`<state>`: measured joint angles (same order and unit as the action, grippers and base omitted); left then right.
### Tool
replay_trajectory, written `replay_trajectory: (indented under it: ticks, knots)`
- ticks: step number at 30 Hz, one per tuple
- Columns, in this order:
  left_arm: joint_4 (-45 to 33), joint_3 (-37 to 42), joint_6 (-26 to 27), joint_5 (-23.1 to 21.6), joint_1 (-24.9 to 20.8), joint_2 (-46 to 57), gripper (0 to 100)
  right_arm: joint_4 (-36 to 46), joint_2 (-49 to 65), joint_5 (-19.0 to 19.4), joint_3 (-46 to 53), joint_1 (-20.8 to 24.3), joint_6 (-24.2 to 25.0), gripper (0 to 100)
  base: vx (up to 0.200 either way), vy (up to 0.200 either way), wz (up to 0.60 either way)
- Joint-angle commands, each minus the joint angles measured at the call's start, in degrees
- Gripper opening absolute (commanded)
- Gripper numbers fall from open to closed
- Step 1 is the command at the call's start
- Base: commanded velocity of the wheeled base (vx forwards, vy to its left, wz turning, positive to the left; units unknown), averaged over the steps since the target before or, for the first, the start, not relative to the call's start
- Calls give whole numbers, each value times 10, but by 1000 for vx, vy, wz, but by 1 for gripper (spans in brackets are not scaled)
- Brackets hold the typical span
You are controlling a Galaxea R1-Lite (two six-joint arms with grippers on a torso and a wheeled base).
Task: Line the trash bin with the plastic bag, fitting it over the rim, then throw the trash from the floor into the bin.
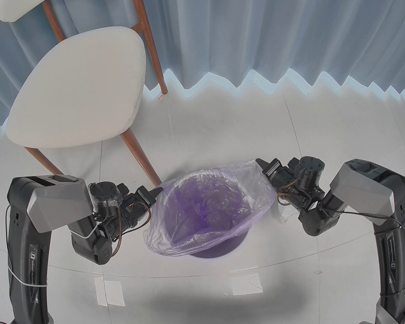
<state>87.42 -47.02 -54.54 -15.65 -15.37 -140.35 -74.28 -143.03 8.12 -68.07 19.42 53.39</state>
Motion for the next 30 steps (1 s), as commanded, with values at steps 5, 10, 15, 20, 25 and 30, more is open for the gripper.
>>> replay_trajectory:
  ticks: [5,10,15,20,25,30]
  knots:
    - [10,7,0,0,0,-21,0,-8,-10,1,14,-2,6,0,0,0,0]
    - [11,11,-13,0,1,-21,0,-25,-17,1,15,-2,5,0,0,0,0]
    - [11,11,-43,0,2,-19,0,-23,-18,1,19,-3,5,0,0,0,0]
    - [11,11,-45,12,1,-22,0,-25,-17,3,26,-2,3,0,0,0,0]
    - [11,11,-45,14,1,-22,0,-25,-17,3,26,-2,3,0,0,0,0]
    - [11,25,-46,13,-4,-18,100,-25,-16,4,29,-2,3,100,0,0,0]
